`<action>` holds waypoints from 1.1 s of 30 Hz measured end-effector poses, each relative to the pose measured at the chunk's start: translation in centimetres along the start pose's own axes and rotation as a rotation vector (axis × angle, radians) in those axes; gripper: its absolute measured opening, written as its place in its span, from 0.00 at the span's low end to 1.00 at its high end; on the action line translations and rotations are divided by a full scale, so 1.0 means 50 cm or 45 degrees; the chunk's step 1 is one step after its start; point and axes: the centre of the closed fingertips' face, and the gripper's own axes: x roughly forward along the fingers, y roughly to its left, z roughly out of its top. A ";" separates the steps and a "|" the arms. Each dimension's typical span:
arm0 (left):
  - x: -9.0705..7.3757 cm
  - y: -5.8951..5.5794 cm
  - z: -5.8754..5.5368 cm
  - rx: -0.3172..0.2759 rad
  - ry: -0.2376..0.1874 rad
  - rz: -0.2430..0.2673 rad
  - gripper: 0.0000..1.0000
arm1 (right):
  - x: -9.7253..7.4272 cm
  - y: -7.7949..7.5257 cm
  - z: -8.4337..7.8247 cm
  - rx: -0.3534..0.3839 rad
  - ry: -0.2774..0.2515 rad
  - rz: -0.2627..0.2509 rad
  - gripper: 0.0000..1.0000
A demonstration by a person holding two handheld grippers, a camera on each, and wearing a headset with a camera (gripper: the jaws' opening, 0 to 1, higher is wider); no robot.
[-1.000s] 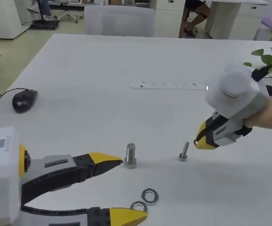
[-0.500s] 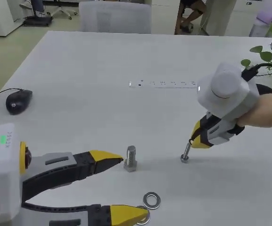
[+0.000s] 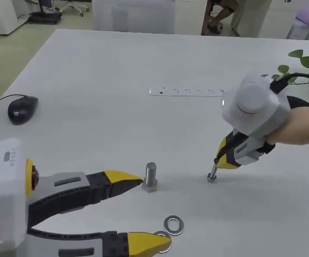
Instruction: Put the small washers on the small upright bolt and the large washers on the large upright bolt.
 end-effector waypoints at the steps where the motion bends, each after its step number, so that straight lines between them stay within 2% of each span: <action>1: 0.000 0.000 0.000 -0.002 -0.001 0.002 0.48 | 0.002 -0.002 -0.001 0.005 0.003 0.003 0.12; 20: -0.001 0.010 -0.007 -0.015 0.009 0.023 0.48 | 0.053 0.004 -0.026 -0.036 0.025 0.044 0.13; 33: -0.007 0.019 -0.014 -0.038 0.009 0.046 0.47 | 0.079 0.002 -0.042 -0.022 0.027 0.070 0.13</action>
